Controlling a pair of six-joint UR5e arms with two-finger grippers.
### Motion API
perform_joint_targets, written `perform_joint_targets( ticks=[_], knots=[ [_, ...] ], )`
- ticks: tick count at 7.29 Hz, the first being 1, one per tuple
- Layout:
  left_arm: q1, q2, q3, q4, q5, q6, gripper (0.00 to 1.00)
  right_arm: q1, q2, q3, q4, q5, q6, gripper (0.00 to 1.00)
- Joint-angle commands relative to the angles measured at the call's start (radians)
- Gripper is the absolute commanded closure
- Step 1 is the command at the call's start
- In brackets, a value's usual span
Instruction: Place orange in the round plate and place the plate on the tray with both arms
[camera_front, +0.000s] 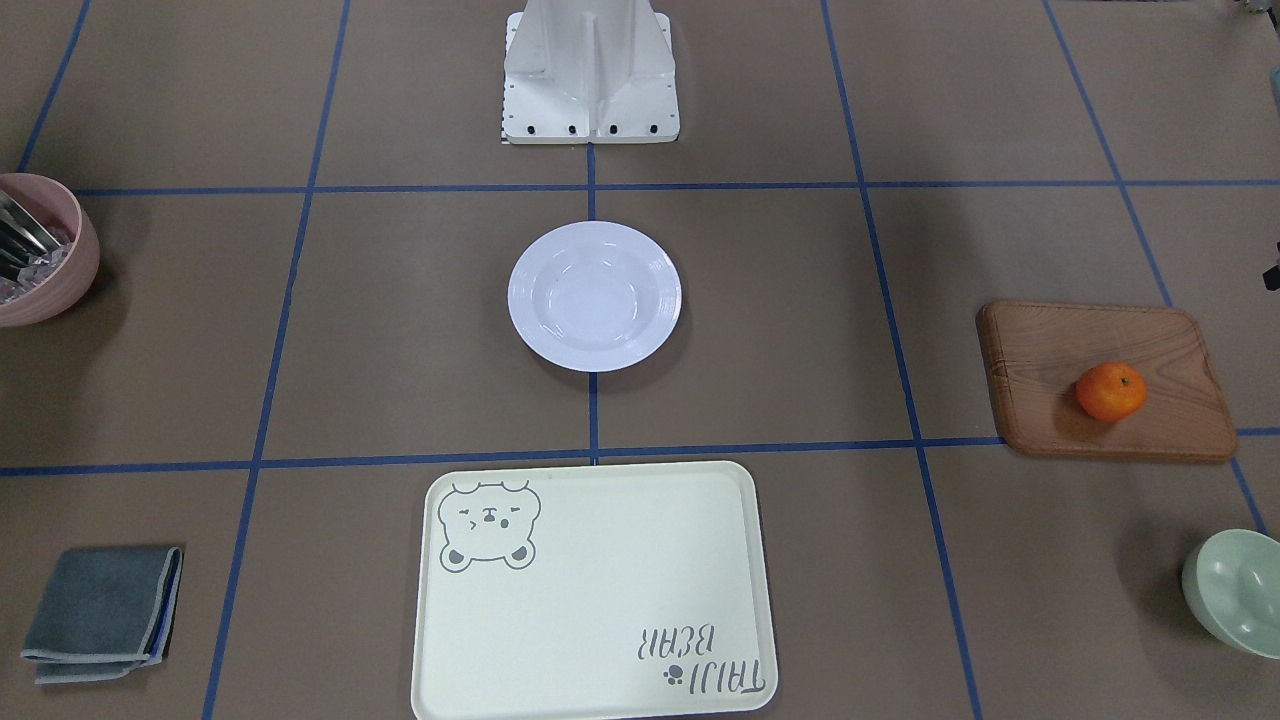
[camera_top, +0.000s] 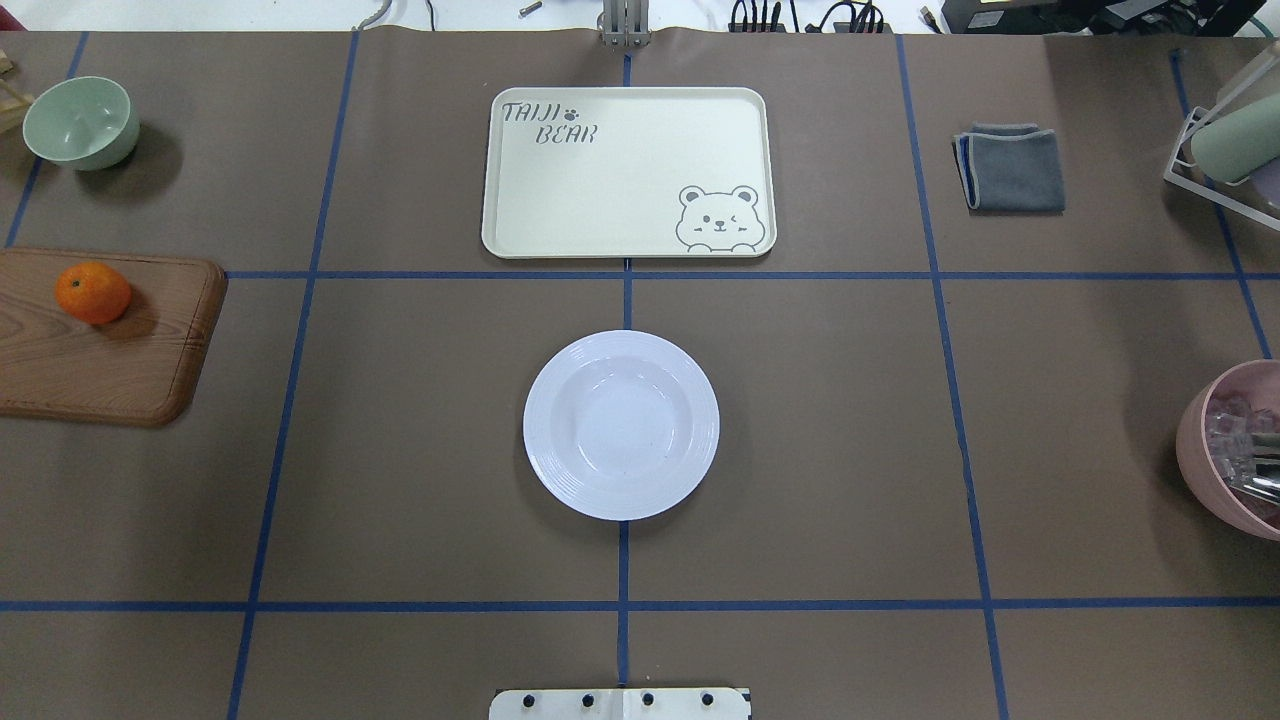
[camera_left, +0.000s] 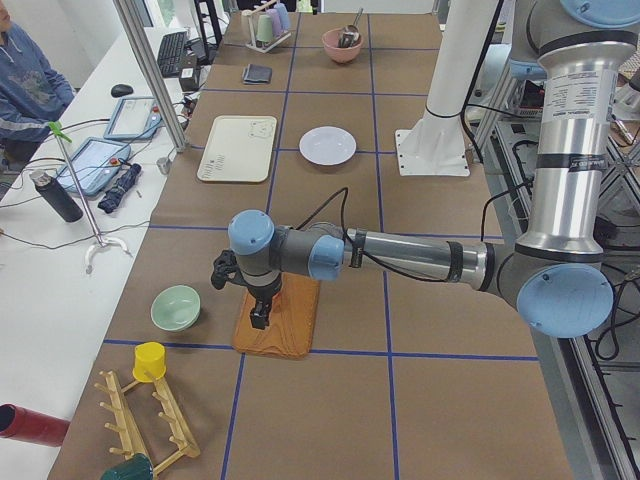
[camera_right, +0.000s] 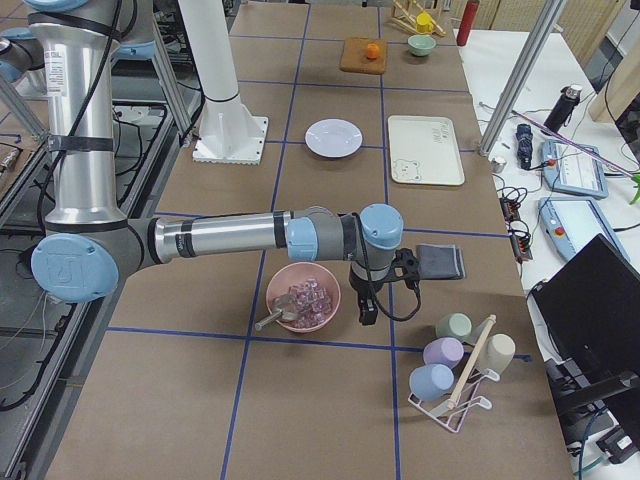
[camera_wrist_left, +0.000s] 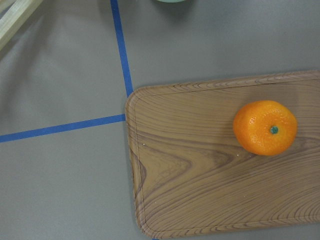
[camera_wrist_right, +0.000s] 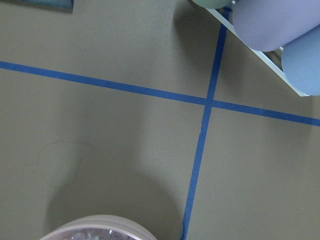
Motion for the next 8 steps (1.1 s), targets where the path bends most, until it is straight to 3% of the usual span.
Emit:
perform_joint_targets(
  ticks=[1, 5, 8],
  knots=[
    [0.049, -0.025, -0.002, -0.043, 0.001, -0.065, 0.02, -0.016, 0.002, 0.002, 0.000, 0.002, 0.004, 0.00],
    [0.232, -0.124, 0.076, -0.076, 0.011, -0.326, 0.02, -0.026, 0.012, 0.008, 0.000, 0.010, 0.005, 0.00],
    [0.251, -0.192, 0.183, -0.088, 0.012, -0.338, 0.02, -0.029, 0.012, 0.010, -0.001, 0.010, 0.007, 0.00]
  ],
)
